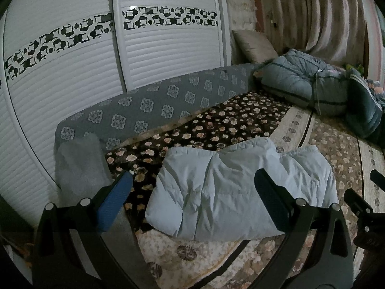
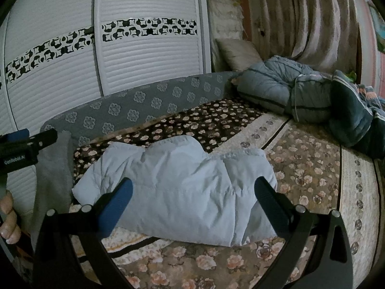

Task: Fold large clothes

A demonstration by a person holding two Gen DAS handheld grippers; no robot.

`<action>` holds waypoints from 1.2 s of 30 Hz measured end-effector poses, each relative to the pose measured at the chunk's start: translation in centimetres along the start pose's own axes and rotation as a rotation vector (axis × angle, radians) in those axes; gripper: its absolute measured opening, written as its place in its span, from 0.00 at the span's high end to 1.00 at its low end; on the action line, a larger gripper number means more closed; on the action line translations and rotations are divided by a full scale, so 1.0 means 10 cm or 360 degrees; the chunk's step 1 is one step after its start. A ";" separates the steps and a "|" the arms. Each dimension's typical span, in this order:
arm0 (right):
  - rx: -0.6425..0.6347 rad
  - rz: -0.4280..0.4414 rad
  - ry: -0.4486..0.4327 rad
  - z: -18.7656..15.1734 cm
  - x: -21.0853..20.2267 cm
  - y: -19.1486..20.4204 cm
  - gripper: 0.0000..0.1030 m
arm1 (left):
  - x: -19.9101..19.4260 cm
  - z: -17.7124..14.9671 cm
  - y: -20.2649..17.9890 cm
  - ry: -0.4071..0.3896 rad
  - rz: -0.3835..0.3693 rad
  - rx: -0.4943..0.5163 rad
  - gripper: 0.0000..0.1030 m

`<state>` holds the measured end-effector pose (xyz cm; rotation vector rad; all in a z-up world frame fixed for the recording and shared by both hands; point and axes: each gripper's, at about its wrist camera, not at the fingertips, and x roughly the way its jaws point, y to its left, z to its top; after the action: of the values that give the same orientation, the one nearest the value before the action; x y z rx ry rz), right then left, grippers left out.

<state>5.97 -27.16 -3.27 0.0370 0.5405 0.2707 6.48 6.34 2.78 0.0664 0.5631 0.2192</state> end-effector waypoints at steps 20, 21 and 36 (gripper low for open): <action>0.0001 0.0011 -0.0007 -0.07 0.00 0.01 0.02 | 0.04 -0.05 0.03 0.0023 0.0005 0.0001 0.03; -0.0003 0.0010 -0.0009 -0.06 -0.01 0.02 0.02 | 0.04 -0.05 0.03 0.0022 0.0004 -0.0001 0.03; -0.0011 0.0010 -0.0016 -0.05 -0.03 0.02 0.02 | -0.04 -0.02 0.01 -0.0015 -0.0052 -0.0024 0.03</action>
<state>5.41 -27.02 -3.56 0.0336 0.5296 0.2781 6.00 6.35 2.88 0.0438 0.5528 0.1910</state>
